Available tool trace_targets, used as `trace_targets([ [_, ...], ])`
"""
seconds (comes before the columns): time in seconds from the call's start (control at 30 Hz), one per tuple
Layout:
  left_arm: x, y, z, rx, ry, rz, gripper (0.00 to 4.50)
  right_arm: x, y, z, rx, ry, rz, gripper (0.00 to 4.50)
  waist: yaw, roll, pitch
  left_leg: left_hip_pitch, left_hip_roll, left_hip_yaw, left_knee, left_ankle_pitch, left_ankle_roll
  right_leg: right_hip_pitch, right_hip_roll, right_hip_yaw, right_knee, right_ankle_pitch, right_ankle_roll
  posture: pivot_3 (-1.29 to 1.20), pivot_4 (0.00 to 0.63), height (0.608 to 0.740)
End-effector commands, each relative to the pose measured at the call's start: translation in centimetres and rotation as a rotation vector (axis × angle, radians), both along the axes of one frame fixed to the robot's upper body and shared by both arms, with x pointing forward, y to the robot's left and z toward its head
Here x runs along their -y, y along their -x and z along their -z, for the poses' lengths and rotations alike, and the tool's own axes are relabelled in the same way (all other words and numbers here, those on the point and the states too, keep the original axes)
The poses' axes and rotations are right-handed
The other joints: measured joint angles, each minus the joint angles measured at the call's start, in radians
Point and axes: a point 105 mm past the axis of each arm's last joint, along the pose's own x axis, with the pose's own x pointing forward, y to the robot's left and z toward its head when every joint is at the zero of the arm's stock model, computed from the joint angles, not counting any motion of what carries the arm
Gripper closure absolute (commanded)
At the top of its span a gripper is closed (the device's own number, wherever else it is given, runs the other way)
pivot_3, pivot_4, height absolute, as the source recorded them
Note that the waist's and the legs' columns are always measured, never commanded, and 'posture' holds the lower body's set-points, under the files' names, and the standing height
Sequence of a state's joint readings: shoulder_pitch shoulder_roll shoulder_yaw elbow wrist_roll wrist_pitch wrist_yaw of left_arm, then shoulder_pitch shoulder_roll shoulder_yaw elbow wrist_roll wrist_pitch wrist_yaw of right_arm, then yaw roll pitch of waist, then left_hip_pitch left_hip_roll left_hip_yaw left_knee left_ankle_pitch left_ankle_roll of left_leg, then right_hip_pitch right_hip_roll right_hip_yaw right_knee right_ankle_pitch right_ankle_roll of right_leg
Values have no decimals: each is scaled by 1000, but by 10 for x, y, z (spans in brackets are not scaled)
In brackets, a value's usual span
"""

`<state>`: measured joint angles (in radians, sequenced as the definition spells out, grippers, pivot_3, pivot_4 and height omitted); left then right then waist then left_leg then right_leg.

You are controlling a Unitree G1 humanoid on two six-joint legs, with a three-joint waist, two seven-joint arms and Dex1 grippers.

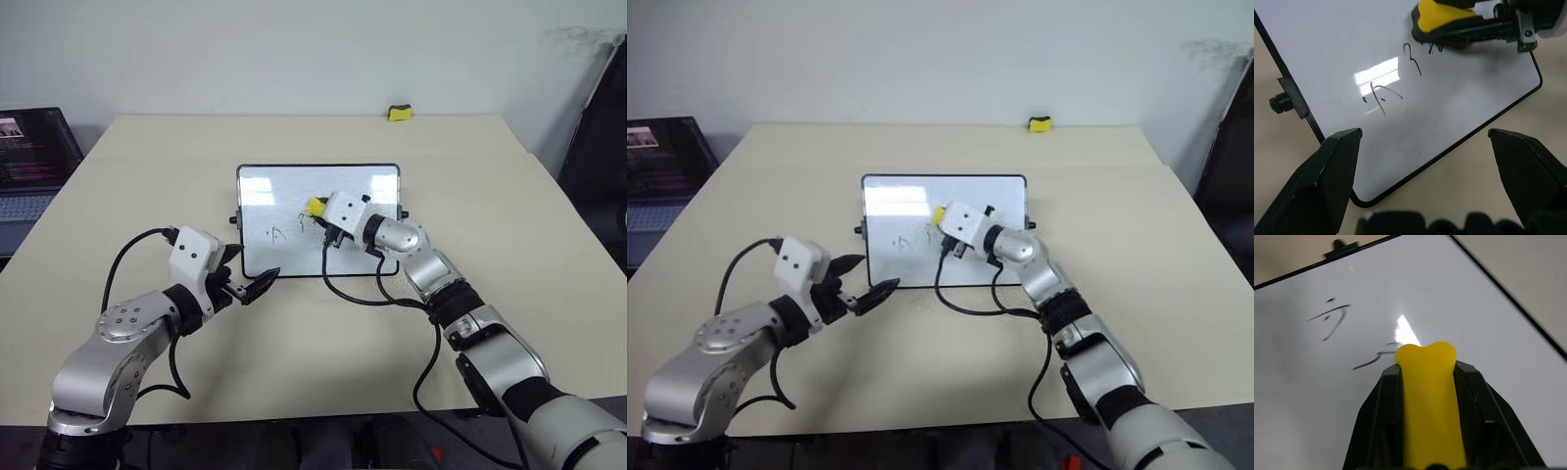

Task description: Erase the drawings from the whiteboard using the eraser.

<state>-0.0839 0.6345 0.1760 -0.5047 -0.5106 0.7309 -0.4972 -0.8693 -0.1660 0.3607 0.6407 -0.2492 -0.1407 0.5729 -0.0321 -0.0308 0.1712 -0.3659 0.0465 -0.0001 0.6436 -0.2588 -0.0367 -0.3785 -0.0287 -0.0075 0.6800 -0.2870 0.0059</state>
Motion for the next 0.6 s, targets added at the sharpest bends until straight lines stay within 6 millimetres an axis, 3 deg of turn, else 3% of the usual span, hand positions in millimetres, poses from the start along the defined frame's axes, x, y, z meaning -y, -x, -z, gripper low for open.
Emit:
trace_targets([
  [0.03,3,2,-13,52,4,14,0,28,2,54,-170,159,69,3413,0,0,0,3,0,0,0,0,0,2,0,0,0,-1,0,0,150,740],
  [0.17,4,1,-13,52,6,18,0,29,9,55,-158,205,12,3413,2,0,0,5,0,-1,0,1,1,5,1,0,0,-3,3,0,150,740],
  [0.4,4,1,-13,50,7,22,0,13,9,-1,-12,-10,-54,3414,3,0,2,2,1,-1,0,2,2,1,1,0,0,-2,2,0,150,740],
  [0.6,4,3,-13,51,13,18,0,18,17,-34,-26,-183,-85,3433,3,0,6,-13,1,-1,-1,2,1,-12,2,-1,0,0,-2,0,150,740],
])
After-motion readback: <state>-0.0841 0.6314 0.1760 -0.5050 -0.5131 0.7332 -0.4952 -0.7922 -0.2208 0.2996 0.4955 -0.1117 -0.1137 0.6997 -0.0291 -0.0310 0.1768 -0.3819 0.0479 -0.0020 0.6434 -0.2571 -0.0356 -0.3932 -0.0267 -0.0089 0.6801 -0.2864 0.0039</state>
